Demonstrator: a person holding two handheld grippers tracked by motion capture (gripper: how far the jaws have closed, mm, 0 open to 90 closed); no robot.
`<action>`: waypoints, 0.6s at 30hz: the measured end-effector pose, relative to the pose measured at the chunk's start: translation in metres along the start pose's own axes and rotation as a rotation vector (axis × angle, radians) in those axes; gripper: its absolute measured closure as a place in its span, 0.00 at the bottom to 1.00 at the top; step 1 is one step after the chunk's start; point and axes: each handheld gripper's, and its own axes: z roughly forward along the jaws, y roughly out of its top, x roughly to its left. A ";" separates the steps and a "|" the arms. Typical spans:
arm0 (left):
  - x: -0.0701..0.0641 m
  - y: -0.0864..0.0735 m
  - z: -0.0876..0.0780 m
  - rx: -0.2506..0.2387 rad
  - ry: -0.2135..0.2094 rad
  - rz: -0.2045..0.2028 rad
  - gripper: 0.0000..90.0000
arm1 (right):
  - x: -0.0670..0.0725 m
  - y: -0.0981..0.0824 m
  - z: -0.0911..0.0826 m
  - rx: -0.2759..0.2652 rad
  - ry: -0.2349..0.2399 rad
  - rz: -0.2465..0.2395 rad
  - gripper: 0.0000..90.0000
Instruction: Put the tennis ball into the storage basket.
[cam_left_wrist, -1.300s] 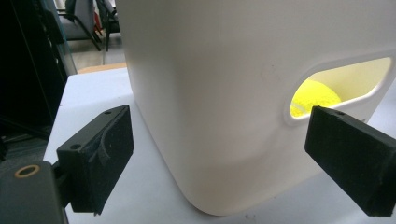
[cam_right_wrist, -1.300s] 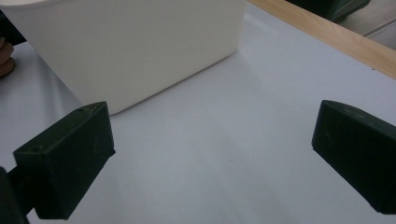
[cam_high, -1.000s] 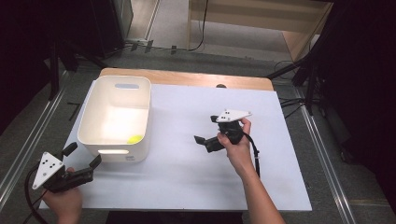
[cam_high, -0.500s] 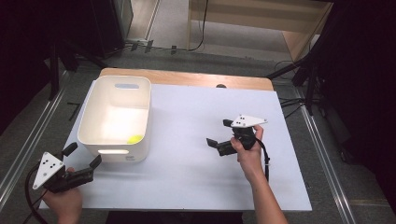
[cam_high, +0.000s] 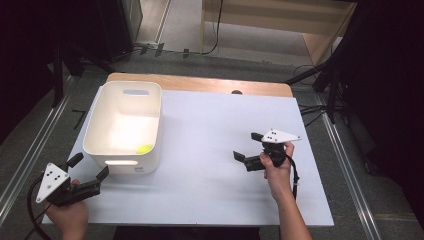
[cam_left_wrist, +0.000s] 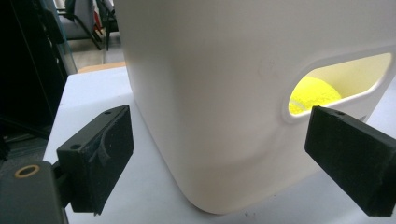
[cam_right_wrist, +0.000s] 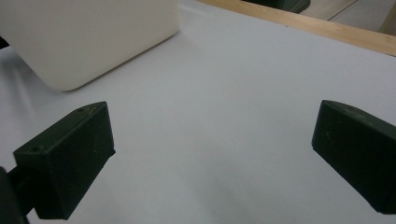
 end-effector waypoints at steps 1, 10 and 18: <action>0.000 0.000 0.000 -0.001 -0.002 -0.003 0.09 | -0.001 -0.003 -0.002 -0.003 0.000 0.005 0.00; 0.000 0.000 0.000 0.003 0.001 0.003 0.09 | -0.010 -0.020 -0.018 -0.029 -0.026 0.026 0.00; 0.000 0.000 0.000 0.005 0.000 0.001 0.09 | -0.017 -0.033 -0.037 -0.054 -0.049 0.056 0.00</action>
